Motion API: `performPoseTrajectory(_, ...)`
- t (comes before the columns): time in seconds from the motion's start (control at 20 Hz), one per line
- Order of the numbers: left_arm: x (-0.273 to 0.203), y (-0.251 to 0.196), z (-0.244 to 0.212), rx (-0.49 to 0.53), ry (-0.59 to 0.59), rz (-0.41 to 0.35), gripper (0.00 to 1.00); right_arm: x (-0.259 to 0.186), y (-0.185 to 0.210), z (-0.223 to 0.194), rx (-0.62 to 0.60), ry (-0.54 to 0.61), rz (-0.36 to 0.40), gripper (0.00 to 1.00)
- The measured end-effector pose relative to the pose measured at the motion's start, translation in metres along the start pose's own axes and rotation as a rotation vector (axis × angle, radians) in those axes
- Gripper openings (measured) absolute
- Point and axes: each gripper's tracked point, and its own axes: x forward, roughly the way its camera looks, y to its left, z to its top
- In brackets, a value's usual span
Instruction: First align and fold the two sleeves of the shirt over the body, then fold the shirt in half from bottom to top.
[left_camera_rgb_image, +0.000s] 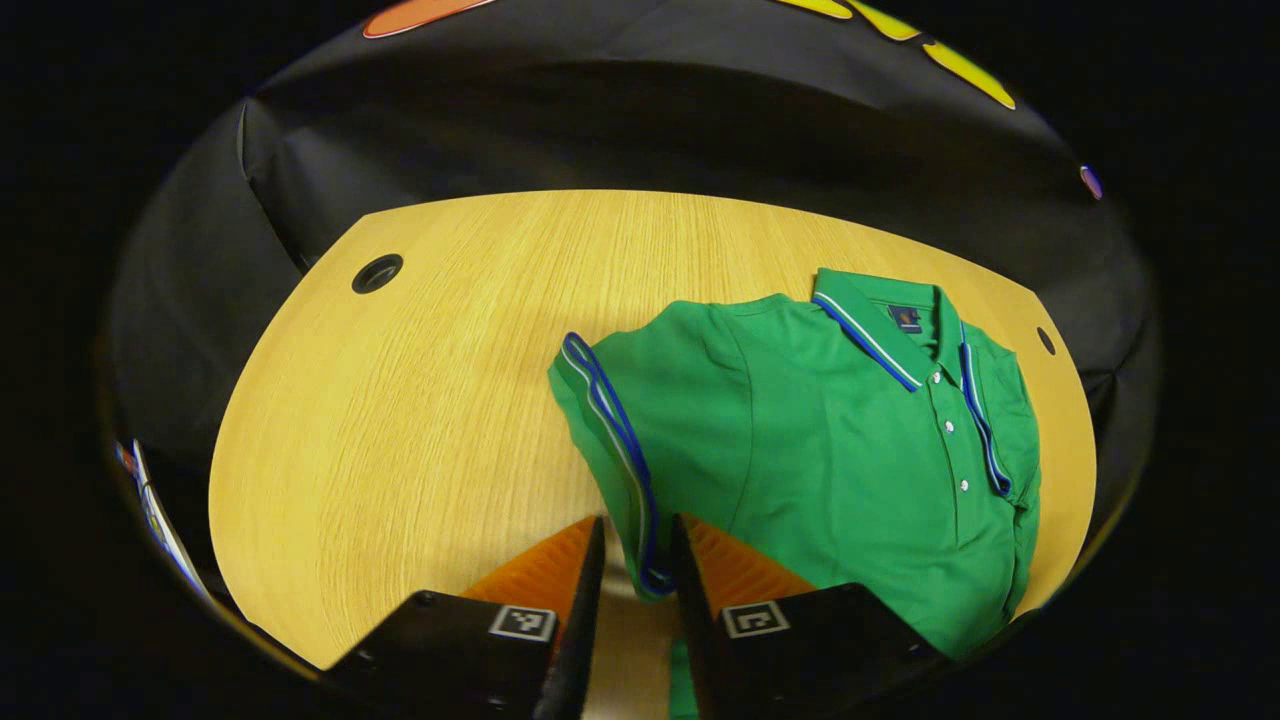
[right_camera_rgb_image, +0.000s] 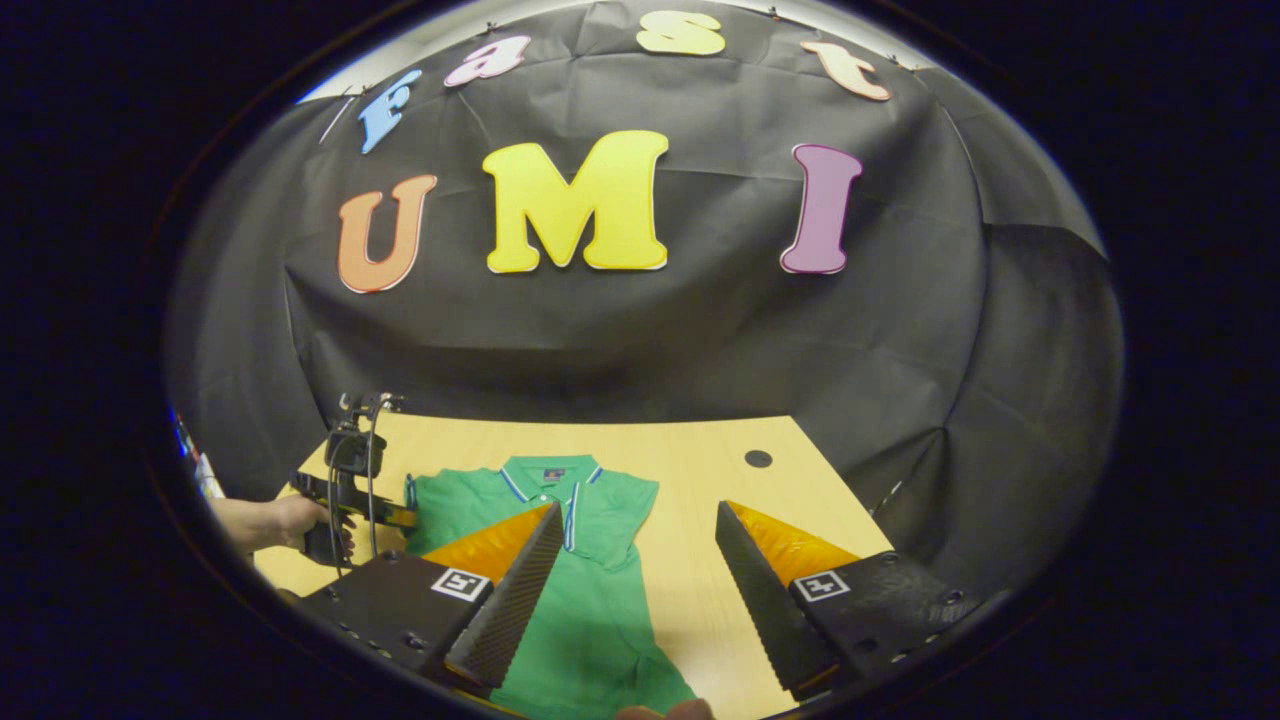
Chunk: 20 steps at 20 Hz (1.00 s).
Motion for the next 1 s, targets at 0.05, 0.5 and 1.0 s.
performPoseTrajectory(0.05,0.002,0.002,-0.002,-0.004,0.016,0.001,0.4,-0.001,0.0,-0.001,-0.002,0.003,0.0,0.94)
performPoseTrajectory(0.5,-0.026,-0.012,0.021,-0.068,-0.038,-0.117,0.07,-0.002,0.008,0.001,0.019,-0.008,0.015,0.94)
performPoseTrajectory(1.0,-0.075,-0.107,0.082,0.055,-0.162,-0.158,0.07,-0.024,-0.013,0.01,0.064,-0.063,-0.008,0.94)
